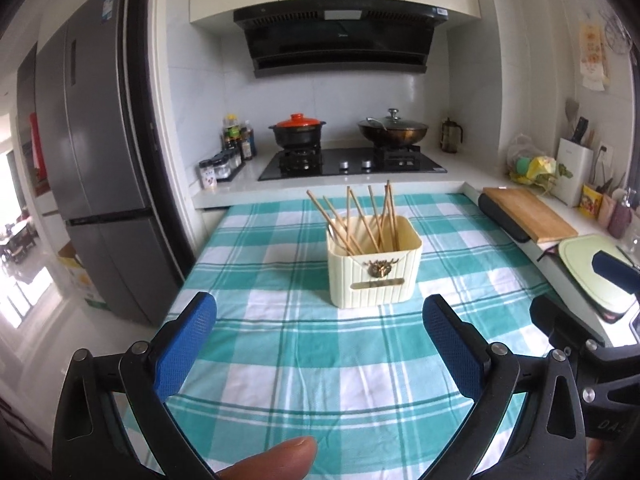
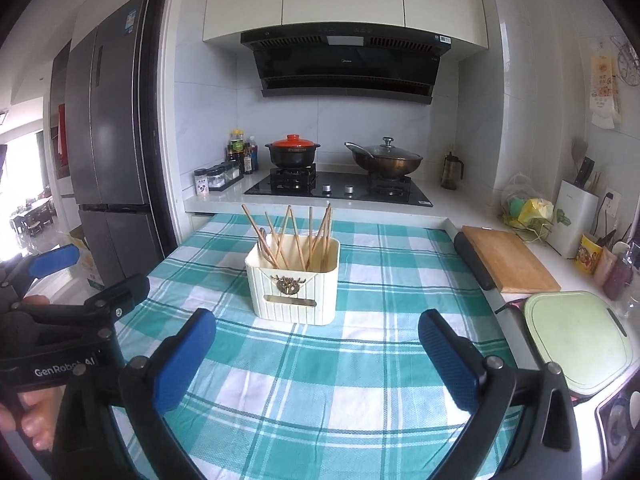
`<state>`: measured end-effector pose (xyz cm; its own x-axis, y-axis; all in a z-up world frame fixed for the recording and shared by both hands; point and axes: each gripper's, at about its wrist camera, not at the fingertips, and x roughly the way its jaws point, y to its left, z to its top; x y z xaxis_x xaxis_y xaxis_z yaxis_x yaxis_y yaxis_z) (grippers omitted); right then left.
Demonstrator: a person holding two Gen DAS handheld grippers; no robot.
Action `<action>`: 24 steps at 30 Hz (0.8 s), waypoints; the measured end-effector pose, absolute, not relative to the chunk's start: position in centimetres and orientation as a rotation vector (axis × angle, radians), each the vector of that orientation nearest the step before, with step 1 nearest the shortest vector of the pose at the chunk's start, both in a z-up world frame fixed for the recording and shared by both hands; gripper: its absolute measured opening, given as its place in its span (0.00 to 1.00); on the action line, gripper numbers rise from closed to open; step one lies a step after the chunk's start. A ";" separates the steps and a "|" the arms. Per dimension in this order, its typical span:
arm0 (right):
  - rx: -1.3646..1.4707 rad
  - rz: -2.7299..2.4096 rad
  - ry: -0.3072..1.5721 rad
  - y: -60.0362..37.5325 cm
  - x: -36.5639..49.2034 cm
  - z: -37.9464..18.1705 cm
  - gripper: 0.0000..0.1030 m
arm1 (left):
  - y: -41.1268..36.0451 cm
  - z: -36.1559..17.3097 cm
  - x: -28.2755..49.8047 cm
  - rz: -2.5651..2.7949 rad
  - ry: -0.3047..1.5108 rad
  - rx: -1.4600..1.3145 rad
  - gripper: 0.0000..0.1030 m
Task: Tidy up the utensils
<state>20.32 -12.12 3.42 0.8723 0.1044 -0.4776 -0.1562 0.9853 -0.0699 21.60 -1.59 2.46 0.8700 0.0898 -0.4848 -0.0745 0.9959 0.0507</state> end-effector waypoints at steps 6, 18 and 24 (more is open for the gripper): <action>-0.121 0.139 0.484 -11.8 20.0 3.7 1.00 | -0.7 2.4 21.1 0.098 0.515 0.008 1.00; -0.137 0.145 0.506 -11.0 20.2 3.1 1.00 | -0.7 1.6 21.4 0.090 0.539 0.025 1.00; -0.137 0.146 0.507 -11.0 20.2 3.1 1.00 | -0.3 1.5 21.6 0.099 0.544 0.015 1.00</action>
